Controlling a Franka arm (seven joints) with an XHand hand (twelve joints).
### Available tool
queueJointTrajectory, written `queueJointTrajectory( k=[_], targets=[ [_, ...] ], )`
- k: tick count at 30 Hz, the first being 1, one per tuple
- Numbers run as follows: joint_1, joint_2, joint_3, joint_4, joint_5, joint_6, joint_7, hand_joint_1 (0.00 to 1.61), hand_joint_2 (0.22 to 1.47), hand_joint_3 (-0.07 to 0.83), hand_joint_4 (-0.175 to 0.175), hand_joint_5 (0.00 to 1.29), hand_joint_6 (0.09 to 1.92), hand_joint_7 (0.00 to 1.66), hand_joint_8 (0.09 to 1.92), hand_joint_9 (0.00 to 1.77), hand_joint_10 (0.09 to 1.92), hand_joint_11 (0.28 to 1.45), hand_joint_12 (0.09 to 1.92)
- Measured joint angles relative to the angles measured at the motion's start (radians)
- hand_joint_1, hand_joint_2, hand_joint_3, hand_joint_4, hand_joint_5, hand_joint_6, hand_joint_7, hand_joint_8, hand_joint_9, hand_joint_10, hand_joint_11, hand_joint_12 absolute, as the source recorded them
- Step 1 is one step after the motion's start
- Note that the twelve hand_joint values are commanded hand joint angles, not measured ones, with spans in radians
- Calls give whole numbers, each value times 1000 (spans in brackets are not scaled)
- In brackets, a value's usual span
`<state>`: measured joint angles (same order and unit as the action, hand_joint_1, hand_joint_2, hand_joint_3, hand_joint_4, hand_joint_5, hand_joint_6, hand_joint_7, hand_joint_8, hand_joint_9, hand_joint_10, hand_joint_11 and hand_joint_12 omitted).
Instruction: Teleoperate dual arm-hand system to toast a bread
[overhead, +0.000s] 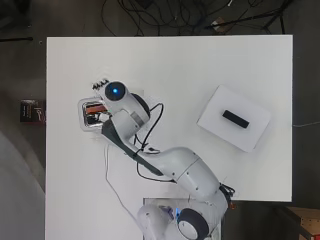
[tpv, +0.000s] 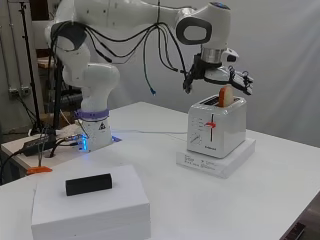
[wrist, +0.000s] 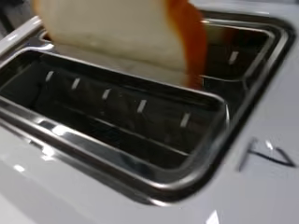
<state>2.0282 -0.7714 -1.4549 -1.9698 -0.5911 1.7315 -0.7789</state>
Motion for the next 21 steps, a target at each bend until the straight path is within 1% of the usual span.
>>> queueJointTrajectory(
  k=[3, 5, 7, 10, 12, 15, 16, 17, 18, 19, 20, 21],
  targets=[
    [-153, -4, 56, -75, -40, 64, 73, 0, 1110, 5, -14, 257, 87, 293, 87, 348, 87, 354, 87],
    [-225, 6, 79, -87, -72, 85, 135, 0, 1113, 5, -12, 262, 87, 282, 87, 332, 87, 348, 87],
    [-284, 3, 101, -97, -83, 129, 177, 0, 1116, 5, -12, 264, 87, 279, 87, 328, 87, 347, 87],
    [-339, -14, 129, -121, -86, 191, 218, 0, 1137, 12, -39, 240, 87, 259, 87, 319, 87, 355, 87],
    [-356, -25, 123, -148, -85, 202, 218, 0, 1146, 13, -57, 243, 87, 266, 87, 330, 87, 364, 87],
    [-399, -38, 66, -172, -81, 201, 205, 0, 1146, 9, -68, 249, 87, 287, 87, 359, 87, 378, 87],
    [-412, -46, 39, -179, -84, 207, 200, 0, 1147, 6, -71, 249, 87, 307, 87, 393, 87, 389, 87],
    [-425, -54, 18, -191, -88, 217, 196, 0, 1149, 4, -77, 244, 87, 382, 87, 508, 87, 441, 87],
    [-438, -62, 1, -208, -91, 225, 193, 0, 1156, 3, -96, 230, 87, 635, 376, 766, 525, 568, 544],
    [-445, -67, -9, -225, -91, 230, 189, 0, 1150, 1, -112, 227, 87, 845, 998, 1035, 1108, 762, 1125],
    [-447, -71, -17, -239, -91, 236, 188, 0, 1141, -2, -121, 228, 87, 962, 1437, 1206, 1494, 903, 1504],
    [-445, -76, -27, -246, -93, 243, 188, 2, 1143, 0, -126, 236, 87, 1007, 1689, 1291, 1710, 974, 1715]
  ],
)
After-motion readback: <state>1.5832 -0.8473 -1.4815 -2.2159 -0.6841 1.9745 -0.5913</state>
